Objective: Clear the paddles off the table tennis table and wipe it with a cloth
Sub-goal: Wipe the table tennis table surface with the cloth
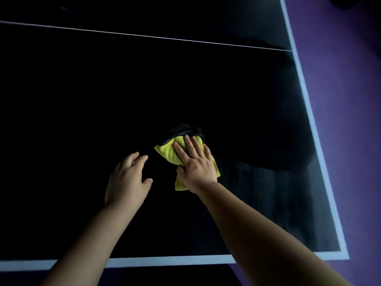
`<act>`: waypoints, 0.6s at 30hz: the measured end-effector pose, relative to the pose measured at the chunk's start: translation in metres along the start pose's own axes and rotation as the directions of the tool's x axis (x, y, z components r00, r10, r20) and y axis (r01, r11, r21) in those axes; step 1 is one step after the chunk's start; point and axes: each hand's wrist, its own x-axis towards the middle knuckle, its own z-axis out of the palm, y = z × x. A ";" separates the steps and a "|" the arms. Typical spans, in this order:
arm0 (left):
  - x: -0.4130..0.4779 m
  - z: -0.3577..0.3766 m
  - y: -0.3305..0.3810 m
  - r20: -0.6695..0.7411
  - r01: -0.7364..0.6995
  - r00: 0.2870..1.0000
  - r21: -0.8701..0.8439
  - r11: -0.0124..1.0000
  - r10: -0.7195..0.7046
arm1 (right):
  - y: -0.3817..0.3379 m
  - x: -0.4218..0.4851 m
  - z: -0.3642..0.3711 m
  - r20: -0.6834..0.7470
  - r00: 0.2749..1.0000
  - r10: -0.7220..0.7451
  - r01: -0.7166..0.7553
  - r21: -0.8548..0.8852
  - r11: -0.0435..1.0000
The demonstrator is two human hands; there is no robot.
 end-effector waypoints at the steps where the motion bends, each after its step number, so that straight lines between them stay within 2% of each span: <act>1: -0.004 0.006 0.014 0.011 -0.014 1.000 0.000 1.000 0.014 | 0.020 -0.007 -0.004 -0.009 0.999 0.031 -0.031 0.005 1.000; 9: -0.026 0.070 0.135 0.106 -0.165 0.981 0.010 0.986 0.163 | 0.177 -0.069 -0.035 -0.077 0.954 0.290 -0.288 0.032 0.957; 14: -0.038 0.102 0.190 0.147 -0.260 0.956 0.018 0.966 0.254 | 0.254 -0.107 -0.049 -0.090 0.888 0.450 -0.446 0.063 0.893; 18: -0.047 0.114 0.207 0.158 -0.315 0.938 0.007 0.949 0.310 | 0.286 -0.133 -0.055 -0.086 0.818 0.569 -0.557 0.131 0.820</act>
